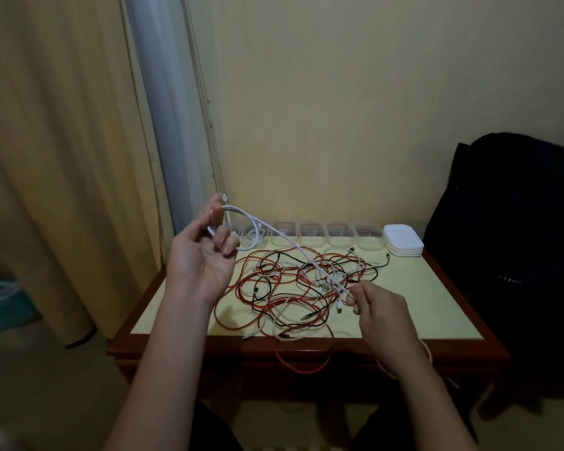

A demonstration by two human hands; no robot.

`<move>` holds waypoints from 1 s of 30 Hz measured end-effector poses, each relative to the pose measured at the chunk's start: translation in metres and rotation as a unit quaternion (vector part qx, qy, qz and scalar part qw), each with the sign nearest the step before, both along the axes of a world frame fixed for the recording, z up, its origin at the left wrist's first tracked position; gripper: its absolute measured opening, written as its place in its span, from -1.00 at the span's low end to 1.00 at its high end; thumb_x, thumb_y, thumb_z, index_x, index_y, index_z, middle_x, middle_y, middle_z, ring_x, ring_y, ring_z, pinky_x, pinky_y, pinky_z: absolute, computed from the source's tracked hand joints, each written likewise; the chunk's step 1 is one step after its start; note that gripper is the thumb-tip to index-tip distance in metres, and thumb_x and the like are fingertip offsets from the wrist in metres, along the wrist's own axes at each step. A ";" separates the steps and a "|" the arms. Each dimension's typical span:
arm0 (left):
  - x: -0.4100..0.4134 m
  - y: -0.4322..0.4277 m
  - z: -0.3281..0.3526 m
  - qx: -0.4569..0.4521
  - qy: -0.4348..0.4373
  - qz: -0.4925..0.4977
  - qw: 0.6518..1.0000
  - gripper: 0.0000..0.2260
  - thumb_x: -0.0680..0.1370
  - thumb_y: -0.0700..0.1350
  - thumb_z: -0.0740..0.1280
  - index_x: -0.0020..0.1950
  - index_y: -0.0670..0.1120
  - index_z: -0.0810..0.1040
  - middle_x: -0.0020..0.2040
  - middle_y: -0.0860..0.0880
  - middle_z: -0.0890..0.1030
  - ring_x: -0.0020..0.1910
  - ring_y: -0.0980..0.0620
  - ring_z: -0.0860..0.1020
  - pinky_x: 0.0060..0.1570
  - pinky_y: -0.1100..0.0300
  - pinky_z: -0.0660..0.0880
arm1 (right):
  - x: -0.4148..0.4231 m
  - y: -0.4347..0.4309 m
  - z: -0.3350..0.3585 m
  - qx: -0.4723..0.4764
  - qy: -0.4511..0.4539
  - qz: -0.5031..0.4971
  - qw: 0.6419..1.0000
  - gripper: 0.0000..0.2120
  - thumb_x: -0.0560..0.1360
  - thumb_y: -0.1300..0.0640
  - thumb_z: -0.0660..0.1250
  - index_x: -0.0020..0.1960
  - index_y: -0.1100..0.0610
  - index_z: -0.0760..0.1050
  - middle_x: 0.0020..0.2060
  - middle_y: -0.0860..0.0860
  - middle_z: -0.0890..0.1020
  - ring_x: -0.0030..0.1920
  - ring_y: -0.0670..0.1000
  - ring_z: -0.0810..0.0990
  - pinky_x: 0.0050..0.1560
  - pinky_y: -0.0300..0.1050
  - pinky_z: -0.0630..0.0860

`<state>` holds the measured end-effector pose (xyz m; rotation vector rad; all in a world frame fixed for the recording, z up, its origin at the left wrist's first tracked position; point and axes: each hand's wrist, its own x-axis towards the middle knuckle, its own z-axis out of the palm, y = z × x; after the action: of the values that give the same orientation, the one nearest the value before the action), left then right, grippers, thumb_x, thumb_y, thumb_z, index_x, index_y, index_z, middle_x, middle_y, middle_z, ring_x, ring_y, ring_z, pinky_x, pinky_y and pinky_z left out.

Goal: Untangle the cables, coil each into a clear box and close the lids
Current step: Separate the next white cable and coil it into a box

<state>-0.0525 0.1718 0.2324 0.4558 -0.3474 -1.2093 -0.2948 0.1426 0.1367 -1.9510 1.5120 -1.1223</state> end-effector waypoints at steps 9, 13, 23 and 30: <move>-0.015 -0.002 -0.008 0.012 -0.320 0.102 0.942 -0.68 0.66 -0.23 0.22 0.41 -0.10 0.49 0.03 -0.09 0.72 -0.25 0.10 0.55 -0.25 0.29 0.52 | 0.010 0.016 0.016 -0.009 0.049 0.142 0.989 -0.76 0.61 -0.09 0.32 -0.20 -0.04 0.48 -0.33 -0.11 0.57 -0.26 -0.12 0.53 -0.29 -0.16 0.39; -0.027 0.001 -0.019 0.013 -0.470 0.099 0.877 -0.66 0.65 -0.23 0.24 0.43 -0.10 0.46 -0.01 -0.03 0.73 -0.07 0.04 0.69 -0.10 0.28 0.60 | 0.009 0.022 0.030 -0.051 0.090 0.192 0.976 -0.75 0.58 -0.12 0.34 -0.21 -0.03 0.51 -0.33 -0.13 0.56 -0.26 -0.09 0.51 -0.23 -0.08 0.44; -0.049 0.007 -0.030 0.018 -0.512 -0.146 0.846 -0.73 0.66 -0.19 0.22 0.30 -0.13 0.61 -0.33 -0.04 0.54 -0.49 0.05 0.28 -0.51 0.32 0.22 | 0.011 0.030 0.062 -0.103 -0.085 0.129 0.983 -0.63 0.56 -0.18 0.24 -0.28 0.01 0.58 -0.49 -0.01 0.52 -0.47 -0.08 0.42 -0.43 -0.22 0.27; -0.062 0.007 -0.025 0.018 -0.142 -0.294 0.945 -0.69 0.59 -0.05 0.20 -0.01 -0.15 0.72 -0.49 0.08 0.18 -0.61 0.18 0.00 -0.66 0.30 -0.05 | 0.029 0.014 0.060 -0.071 -0.160 0.047 0.983 -0.75 0.54 -0.17 0.35 -0.12 0.00 0.58 -0.24 -0.09 0.64 -0.26 -0.12 0.55 -0.23 -0.20 0.43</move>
<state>-0.1149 0.1787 0.2072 0.5832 -0.7475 -1.7362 -0.2660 0.1571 0.1966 -1.8033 1.1875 -1.4552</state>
